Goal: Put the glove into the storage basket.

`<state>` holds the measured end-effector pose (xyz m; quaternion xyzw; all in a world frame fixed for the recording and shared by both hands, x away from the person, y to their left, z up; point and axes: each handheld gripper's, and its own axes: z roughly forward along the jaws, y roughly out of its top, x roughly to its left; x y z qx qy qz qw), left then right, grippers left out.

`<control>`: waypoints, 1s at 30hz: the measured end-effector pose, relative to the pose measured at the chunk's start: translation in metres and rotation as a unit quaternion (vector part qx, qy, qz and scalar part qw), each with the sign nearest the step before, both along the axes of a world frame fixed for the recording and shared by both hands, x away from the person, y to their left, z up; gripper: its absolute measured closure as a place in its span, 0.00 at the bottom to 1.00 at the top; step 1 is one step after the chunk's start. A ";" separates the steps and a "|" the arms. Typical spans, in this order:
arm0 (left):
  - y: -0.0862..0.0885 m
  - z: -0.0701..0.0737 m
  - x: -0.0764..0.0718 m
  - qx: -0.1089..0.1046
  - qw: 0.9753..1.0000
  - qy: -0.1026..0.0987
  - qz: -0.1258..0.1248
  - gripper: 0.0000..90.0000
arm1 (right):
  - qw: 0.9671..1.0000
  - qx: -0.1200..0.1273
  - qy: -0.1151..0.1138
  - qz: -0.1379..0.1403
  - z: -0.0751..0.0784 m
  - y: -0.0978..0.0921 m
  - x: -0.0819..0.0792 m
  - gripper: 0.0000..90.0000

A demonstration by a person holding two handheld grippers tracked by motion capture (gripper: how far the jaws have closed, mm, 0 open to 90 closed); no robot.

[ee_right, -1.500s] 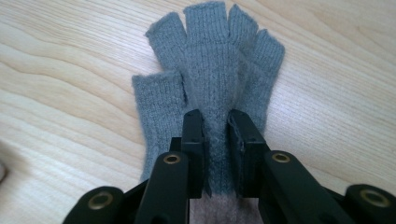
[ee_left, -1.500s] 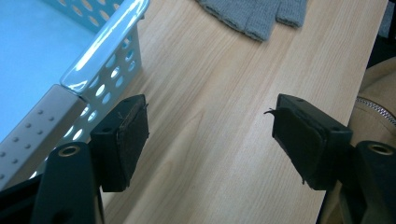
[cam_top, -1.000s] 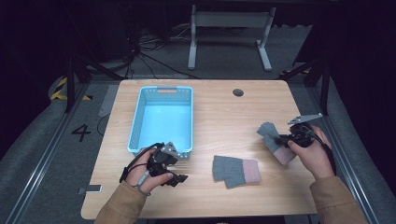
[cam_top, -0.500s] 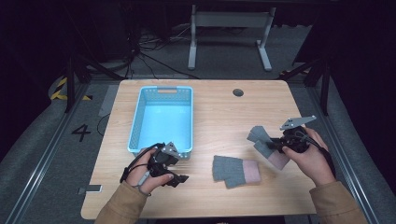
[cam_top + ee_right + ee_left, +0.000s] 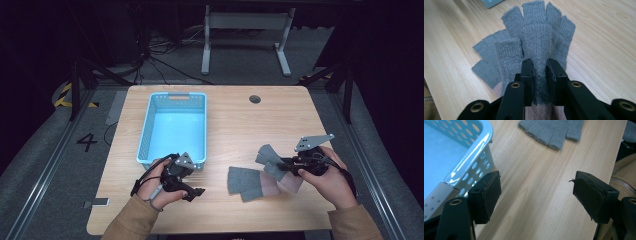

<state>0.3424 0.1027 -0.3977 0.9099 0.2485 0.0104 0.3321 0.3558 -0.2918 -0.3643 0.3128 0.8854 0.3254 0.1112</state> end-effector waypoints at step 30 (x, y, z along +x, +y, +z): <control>-0.025 -0.010 -0.006 0.004 1.000 -0.013 -0.001 0.43 | 0.995 -0.035 0.010 0.088 -0.038 0.046 -0.001 0.84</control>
